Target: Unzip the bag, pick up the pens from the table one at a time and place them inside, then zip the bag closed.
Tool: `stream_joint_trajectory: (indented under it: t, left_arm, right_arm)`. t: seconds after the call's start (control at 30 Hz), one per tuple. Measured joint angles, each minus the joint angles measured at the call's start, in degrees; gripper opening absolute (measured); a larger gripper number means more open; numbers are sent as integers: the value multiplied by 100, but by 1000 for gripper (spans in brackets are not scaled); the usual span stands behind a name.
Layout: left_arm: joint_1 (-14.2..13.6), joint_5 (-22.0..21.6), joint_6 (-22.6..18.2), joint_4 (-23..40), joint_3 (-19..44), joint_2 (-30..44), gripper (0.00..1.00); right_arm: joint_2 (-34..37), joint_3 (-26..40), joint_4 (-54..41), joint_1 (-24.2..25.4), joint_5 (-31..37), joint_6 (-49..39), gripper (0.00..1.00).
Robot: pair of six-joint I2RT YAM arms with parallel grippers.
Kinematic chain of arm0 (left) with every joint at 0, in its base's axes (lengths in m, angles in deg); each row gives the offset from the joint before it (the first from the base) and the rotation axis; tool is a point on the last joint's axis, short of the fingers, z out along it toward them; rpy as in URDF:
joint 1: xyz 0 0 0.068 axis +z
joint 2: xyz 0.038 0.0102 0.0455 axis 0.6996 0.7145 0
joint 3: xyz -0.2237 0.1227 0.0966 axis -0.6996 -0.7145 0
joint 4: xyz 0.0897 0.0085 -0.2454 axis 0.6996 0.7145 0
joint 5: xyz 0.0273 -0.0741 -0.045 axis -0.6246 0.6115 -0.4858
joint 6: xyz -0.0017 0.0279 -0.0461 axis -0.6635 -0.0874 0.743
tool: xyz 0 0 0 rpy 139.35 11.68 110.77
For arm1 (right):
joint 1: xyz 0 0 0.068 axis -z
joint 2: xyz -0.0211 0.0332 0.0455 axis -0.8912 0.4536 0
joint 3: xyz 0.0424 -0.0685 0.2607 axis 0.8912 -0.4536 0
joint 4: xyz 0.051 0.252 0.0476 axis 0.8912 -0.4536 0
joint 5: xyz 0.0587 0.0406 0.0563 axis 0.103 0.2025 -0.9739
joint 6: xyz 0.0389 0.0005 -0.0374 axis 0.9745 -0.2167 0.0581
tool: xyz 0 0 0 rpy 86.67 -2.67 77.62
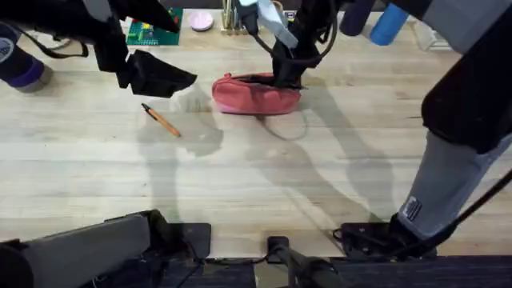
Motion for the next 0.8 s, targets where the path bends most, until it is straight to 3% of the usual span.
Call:
stream_joint_trajectory:
  t: [0.8]
  left_arm:
    - [0,0,0,0,0,0,992]
  right_arm:
    - [330,0,351,-337,26,-7,32]
